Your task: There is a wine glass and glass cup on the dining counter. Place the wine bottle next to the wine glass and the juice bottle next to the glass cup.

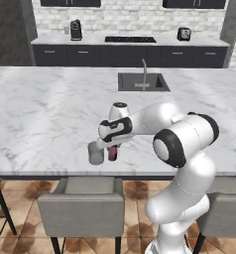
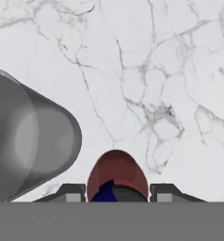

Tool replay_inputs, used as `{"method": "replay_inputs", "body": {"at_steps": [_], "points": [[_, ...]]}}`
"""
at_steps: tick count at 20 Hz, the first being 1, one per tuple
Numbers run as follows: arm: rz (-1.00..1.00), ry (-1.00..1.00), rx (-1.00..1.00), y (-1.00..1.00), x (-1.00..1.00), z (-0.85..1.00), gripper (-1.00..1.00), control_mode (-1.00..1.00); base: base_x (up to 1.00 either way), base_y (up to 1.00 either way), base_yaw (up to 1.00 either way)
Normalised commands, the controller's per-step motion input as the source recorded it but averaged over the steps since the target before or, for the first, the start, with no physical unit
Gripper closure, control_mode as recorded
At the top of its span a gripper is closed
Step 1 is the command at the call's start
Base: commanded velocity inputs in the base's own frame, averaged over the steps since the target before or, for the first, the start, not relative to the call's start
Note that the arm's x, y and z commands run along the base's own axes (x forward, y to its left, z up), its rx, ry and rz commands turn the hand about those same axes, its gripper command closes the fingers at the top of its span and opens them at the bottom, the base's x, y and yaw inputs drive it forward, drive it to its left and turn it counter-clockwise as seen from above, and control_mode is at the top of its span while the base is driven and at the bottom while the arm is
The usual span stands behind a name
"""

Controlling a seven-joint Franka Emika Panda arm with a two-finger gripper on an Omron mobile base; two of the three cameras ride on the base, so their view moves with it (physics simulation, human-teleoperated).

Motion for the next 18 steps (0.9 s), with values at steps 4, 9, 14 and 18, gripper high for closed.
{"method": "replay_inputs", "body": {"at_steps": [4, 9, 14, 18], "points": [[0.00, 0.00, -0.02, 0.09, 0.06, -0.34, 1.00, -1.00, 0.00, 0.00, 0.00], [0.00, 0.00, -0.01, 0.03, 0.03, -0.32, 1.00, -1.00, 0.00, 0.00, 0.00], [0.00, 0.00, 0.00, 0.02, 0.00, -0.34, 1.00, -1.00, 0.00, 0.00, 0.00], [0.00, 0.00, 0.00, 0.00, -0.14, -0.33, -1.00, -1.00, 0.00, 0.00, 0.00]]}}
